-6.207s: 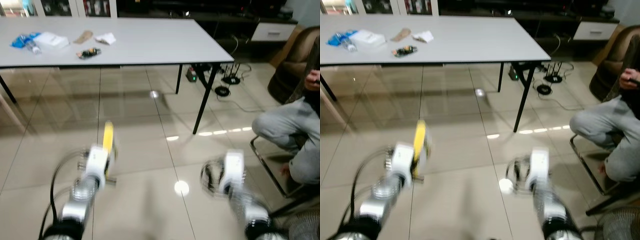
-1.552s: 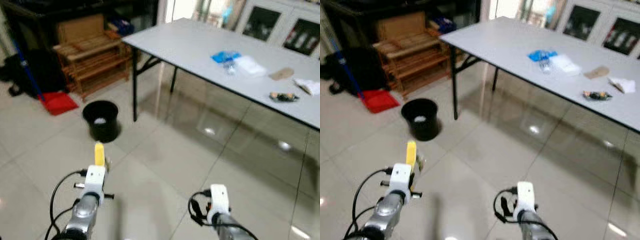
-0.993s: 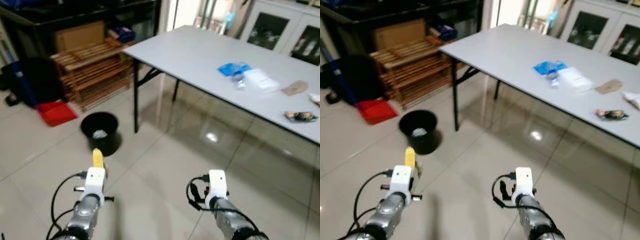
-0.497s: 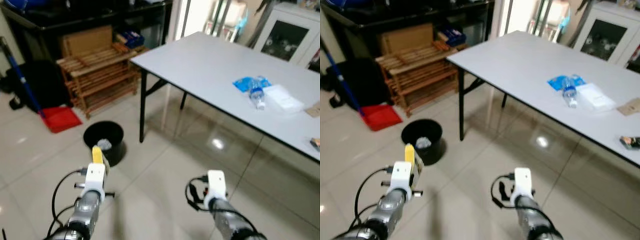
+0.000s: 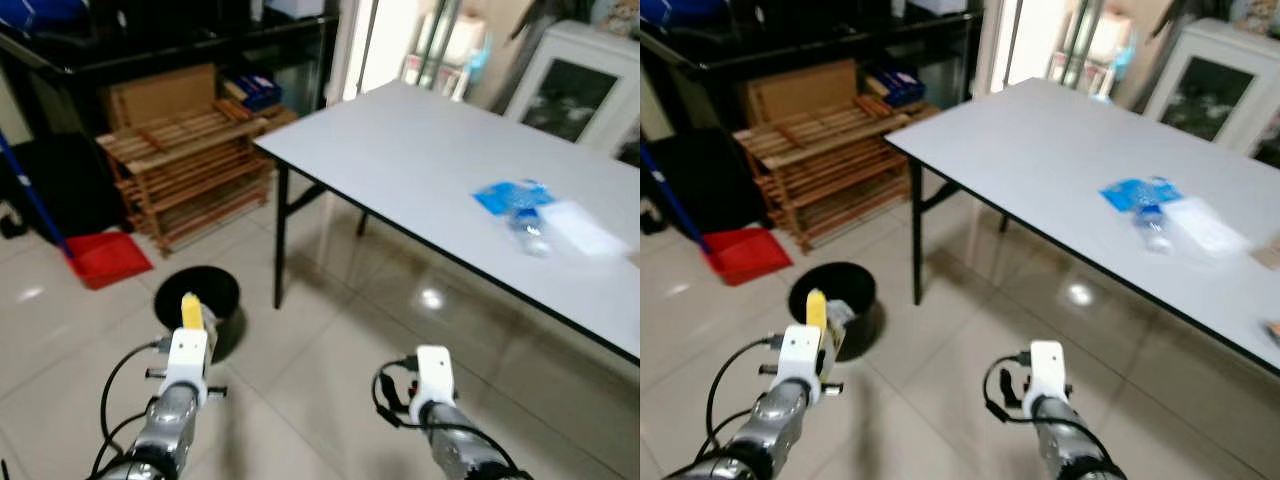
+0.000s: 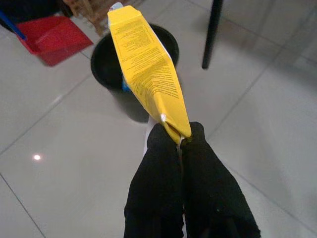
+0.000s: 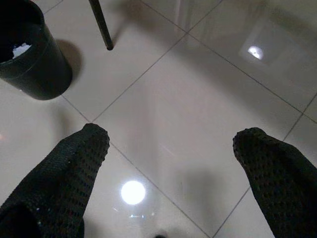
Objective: Picking trash to rubbish bin
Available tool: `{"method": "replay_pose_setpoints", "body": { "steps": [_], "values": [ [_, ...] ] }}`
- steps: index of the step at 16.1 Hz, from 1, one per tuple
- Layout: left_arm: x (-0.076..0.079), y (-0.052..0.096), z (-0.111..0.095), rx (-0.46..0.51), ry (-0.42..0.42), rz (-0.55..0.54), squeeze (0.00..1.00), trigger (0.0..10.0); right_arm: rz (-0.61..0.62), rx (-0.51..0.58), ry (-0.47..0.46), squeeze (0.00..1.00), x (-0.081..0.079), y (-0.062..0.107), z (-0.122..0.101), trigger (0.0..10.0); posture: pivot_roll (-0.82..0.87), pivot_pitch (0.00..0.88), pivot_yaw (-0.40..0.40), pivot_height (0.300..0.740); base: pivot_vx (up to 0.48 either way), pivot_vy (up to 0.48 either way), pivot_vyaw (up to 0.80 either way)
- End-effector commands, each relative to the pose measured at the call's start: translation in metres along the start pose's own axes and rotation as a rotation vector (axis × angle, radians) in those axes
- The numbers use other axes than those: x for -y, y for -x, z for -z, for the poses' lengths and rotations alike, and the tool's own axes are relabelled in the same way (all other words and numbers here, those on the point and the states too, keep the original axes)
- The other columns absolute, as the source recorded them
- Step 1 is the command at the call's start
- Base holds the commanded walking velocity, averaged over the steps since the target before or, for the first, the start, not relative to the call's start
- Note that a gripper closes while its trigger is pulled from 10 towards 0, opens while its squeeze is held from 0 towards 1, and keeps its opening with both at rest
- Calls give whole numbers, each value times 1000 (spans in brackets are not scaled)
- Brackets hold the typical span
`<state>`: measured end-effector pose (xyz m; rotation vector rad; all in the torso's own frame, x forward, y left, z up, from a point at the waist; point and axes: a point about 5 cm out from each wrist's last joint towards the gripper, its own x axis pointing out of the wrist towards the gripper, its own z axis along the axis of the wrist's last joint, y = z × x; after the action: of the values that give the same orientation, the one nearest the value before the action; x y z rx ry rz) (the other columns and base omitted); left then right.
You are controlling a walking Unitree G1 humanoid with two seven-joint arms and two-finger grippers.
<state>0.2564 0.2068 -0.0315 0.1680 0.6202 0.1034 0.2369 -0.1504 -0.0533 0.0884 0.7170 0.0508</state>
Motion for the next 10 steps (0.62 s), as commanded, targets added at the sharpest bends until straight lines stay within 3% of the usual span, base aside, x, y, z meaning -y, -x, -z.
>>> {"method": "replay_pose_setpoints", "body": {
  "steps": [1,10],
  "values": [
    [11,0,-2,4,14,21,0,10000,35,1,17,0,13,1,-2,10000,23,3,-77,740,454,0,800],
    [9,-1,-2,3,20,15,0,10000,22,-7,-1,0,11,1,0,10000,16,35,-74,740,454,0,800]
  ]
}}
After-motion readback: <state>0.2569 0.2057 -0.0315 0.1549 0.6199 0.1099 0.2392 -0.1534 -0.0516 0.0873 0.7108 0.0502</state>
